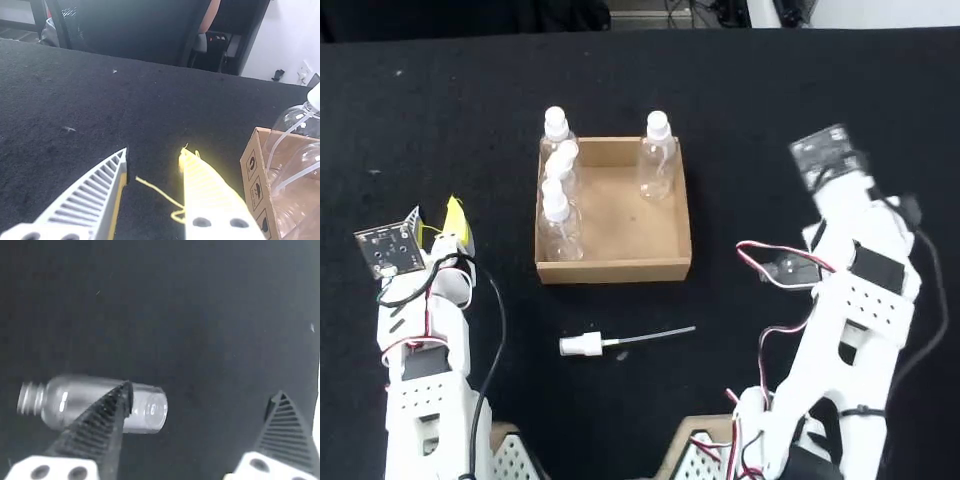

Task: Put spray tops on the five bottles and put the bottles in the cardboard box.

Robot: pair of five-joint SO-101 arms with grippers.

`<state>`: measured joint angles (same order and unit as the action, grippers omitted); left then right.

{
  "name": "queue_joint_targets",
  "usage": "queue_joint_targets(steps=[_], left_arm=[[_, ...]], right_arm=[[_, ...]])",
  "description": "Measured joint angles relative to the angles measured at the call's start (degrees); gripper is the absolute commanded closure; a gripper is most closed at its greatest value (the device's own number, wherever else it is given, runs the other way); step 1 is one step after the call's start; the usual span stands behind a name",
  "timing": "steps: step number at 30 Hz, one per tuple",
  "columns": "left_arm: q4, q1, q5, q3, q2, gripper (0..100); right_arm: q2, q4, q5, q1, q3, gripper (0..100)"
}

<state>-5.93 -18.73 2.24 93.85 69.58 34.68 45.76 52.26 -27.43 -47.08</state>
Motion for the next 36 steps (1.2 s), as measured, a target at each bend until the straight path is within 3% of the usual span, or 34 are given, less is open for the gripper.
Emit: queue_joint_targets(steps=[9,13,20,25,30,36], left_arm=[[0.0,0.0,0.0,0.0,0.0,90],[0.0,0.0,0.0,0.0,0.0,90],[0.0,0.0,0.0,0.0,0.0,90],[0.0,0.0,0.0,0.0,0.0,90],[0.0,1.49,0.0,0.09,0.0,90],[0.0,1.85,0.0,1.05,0.0,90]], right_arm=[[0.0,10.9,26.37,-0.09,0.0,63.0],[-2.73,12.48,28.66,-0.09,0.26,65.9],[-19.34,17.23,32.79,-0.7,11.43,61.6],[-25.14,26.9,45.1,-2.37,18.11,61.7],[-28.04,28.31,55.56,-2.64,18.46,61.7],[-33.05,27.25,59.08,-2.64,18.81,61.7]])
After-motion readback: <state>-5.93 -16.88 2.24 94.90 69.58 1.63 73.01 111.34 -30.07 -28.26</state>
